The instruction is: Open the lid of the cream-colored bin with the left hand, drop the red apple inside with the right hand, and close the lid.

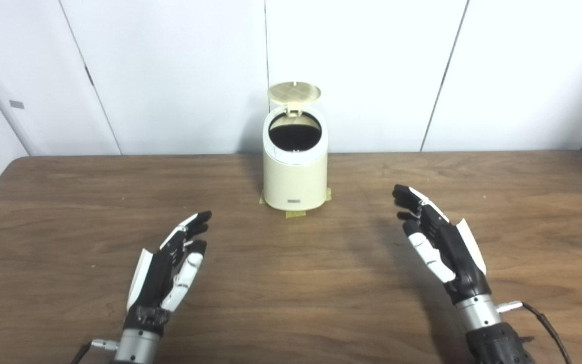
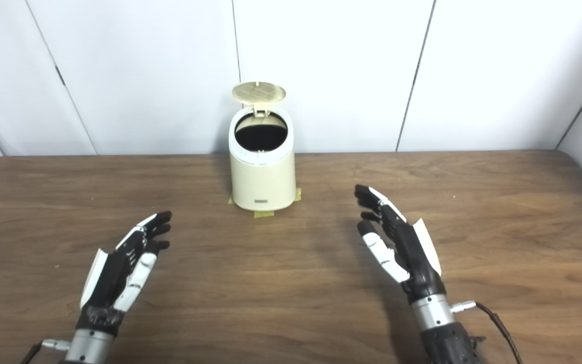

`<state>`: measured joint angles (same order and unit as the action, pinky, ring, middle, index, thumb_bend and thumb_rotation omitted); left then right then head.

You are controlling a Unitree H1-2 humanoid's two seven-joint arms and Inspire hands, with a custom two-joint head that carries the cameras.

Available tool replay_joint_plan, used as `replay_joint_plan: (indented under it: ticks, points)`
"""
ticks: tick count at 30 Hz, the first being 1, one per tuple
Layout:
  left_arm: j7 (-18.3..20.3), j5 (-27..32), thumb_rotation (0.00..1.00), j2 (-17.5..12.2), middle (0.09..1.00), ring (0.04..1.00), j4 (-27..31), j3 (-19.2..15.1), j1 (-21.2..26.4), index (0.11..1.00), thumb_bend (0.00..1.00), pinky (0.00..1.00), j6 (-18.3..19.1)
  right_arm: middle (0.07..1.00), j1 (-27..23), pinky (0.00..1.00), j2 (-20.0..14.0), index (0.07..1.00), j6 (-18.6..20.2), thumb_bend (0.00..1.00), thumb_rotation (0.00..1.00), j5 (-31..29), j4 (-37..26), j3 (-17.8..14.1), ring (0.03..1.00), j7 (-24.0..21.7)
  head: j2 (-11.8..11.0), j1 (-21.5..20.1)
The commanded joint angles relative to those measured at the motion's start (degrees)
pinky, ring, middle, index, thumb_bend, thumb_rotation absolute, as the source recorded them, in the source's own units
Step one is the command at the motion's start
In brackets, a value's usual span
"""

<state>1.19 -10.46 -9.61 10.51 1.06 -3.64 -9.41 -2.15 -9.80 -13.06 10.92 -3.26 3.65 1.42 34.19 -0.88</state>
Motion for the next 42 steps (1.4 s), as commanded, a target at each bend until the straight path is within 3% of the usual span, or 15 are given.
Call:
replay_joint_plan:
  ticks: [1,3,10,14,20,23,29,31,34,42]
  points:
    - [-0.62,-2.32,0.79,-1.37,0.866,0.853,2.12,-0.75,6.33,0.843,0.32,0.76,-1.35,0.805,-2.27,0.7,0.18,0.788,-1.49,0.25,0.79,1.86,-0.99,-0.7,0.788,1.12,0.01,-0.01]
    - [-0.54,-3.32,0.82,-1.73,0.866,0.861,2.31,-1.14,10.35,0.843,0.33,0.77,-0.08,0.805,-2.37,0.69,0.36,0.789,-0.66,0.27,0.81,3.04,-0.99,-0.72,0.783,1.25,-0.31,0.33]
    - [2.18,-13.9,0.96,-3.23,0.91,0.962,3.18,1.32,29.88,0.888,0.55,0.96,12.7,0.79,-2.35,0.66,0.52,0.782,-1.01,0.24,0.8,7.53,-0.71,-0.31,0.764,1.97,-0.42,0.15]
    - [6.68,-20.47,0.91,-4.49,0.938,0.97,3.47,5.06,39.29,0.91,0.58,0.95,19.16,0.788,-2.04,0.66,1.2,0.783,-0.02,0.23,0.74,7.44,-1.21,-0.22,0.757,1.78,-0.25,-0.22]
    - [13.07,-31.45,0.93,-4.09,0.959,0.999,1.88,12.45,49.91,0.908,0.63,0.95,26.46,0.773,-1.88,0.64,1.19,0.772,-0.07,0.23,0.74,9.5,-1.76,0.07,0.738,2.0,-0.34,-0.2]
    - [16.25,-35.51,0.94,-4.14,0.934,1.0,-0.07,15.45,53.61,0.878,0.67,0.99,28.55,0.771,-1.92,0.64,1.06,0.769,-0.2,0.23,0.73,9.37,-1.61,0.1,0.738,1.71,-0.45,-0.1]
    - [20.97,-42.03,0.87,-3.71,0.874,1.0,-7.3,20.22,59.84,0.841,0.76,1.0,31.31,0.771,-2.0,0.62,1.19,0.769,0.65,0.22,0.66,9.2,-1.56,0.24,0.738,1.21,-0.62,-0.16]
    - [21.87,-44.73,0.91,-3.93,0.868,1.0,-9.71,21.98,61.13,0.84,0.81,1.0,31.61,0.766,-2.06,0.61,1.25,0.768,0.73,0.22,0.66,9.31,-1.27,0.26,0.732,1.31,-0.71,-0.17]
    - [20.76,-48.16,0.94,-4.35,0.855,0.993,-15.03,24.6,62.11,0.831,0.85,1.0,30.55,0.76,-2.12,0.59,1.41,0.762,-0.31,0.2,0.64,8.54,-0.6,0.35,0.721,1.42,-0.99,-0.45]
    - [18.36,-52.53,0.98,-4.64,0.868,1.0,-22.76,26.59,62.72,0.849,0.9,1.0,30.83,0.757,-2.08,0.58,1.22,0.76,-0.41,0.2,0.61,8.07,-0.29,0.67,0.715,1.11,-1.15,-0.36]
